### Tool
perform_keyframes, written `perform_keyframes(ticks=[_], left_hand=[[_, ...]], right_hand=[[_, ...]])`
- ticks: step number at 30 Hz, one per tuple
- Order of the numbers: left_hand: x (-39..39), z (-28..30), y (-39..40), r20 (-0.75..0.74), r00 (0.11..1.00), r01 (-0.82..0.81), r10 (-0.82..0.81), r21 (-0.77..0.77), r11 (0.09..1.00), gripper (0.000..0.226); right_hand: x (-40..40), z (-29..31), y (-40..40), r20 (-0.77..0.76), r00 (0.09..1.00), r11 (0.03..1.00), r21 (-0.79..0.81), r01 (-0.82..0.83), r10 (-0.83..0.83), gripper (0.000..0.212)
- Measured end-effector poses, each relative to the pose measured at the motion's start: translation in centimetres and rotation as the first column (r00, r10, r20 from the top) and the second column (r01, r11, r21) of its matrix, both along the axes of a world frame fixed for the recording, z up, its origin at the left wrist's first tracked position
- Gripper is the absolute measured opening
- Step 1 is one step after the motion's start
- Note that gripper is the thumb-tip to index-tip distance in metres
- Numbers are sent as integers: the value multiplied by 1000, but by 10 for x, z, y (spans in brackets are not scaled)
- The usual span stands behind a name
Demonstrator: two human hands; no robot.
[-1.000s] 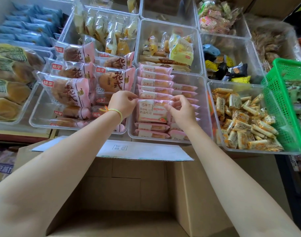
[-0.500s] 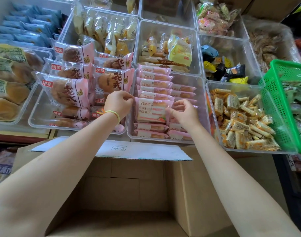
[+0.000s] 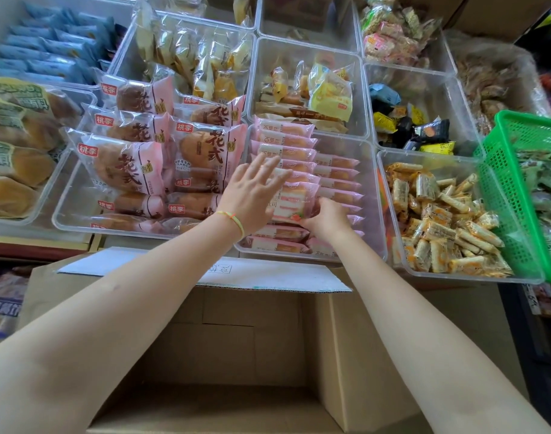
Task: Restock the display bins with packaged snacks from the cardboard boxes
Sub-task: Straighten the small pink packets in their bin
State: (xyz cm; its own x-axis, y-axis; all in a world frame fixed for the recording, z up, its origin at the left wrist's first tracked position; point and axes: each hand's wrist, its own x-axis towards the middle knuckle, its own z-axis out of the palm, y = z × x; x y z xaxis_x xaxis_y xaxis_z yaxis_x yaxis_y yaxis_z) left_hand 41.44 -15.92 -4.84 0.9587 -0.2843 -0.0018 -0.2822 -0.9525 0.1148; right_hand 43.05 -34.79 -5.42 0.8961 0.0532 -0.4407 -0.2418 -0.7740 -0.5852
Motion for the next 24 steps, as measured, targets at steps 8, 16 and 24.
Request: perform_keyframes(ticks=[8, 16, 24], left_hand=[[9, -19, -13, -20, 996, -84, 86, 92, 992, 97], [11, -29, -8, 3, 1000, -20, 19, 211, 977, 98], [10, -28, -8, -14, 1000, 15, -12, 253, 967, 96]], right_hand=[[12, -4, 1, 236, 970, 995, -98, -33, 56, 12], [4, -15, 1, 176, 978, 981, -179, -77, 109, 11], [4, -13, -1, 21, 971, 960, -154, -234, 240, 22]])
